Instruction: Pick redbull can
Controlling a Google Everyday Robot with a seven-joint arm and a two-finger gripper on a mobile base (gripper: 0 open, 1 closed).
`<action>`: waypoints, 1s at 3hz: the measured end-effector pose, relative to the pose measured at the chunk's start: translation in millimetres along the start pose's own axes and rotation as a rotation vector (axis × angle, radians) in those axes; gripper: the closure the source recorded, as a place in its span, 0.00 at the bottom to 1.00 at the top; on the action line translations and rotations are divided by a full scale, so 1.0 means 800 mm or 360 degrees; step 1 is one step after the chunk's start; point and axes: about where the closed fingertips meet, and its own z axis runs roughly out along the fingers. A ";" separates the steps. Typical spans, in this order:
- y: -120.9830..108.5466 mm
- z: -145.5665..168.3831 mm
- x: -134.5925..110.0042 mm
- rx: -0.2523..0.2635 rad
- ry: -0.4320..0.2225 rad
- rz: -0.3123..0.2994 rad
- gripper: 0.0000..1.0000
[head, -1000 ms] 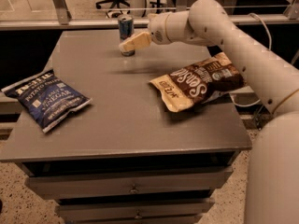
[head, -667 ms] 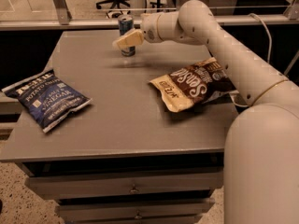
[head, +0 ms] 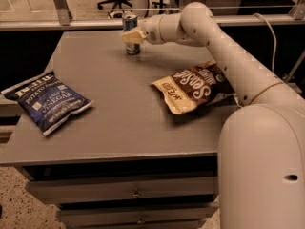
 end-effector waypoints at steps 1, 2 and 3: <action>0.000 -0.022 -0.014 -0.0049 -0.0083 0.0032 0.78; 0.005 -0.053 -0.061 -0.0120 -0.0273 0.0012 0.99; 0.005 -0.058 -0.073 -0.0129 -0.0310 0.0002 1.00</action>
Offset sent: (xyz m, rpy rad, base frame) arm -0.0385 -0.0427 0.1236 0.2781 -0.1671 0.1489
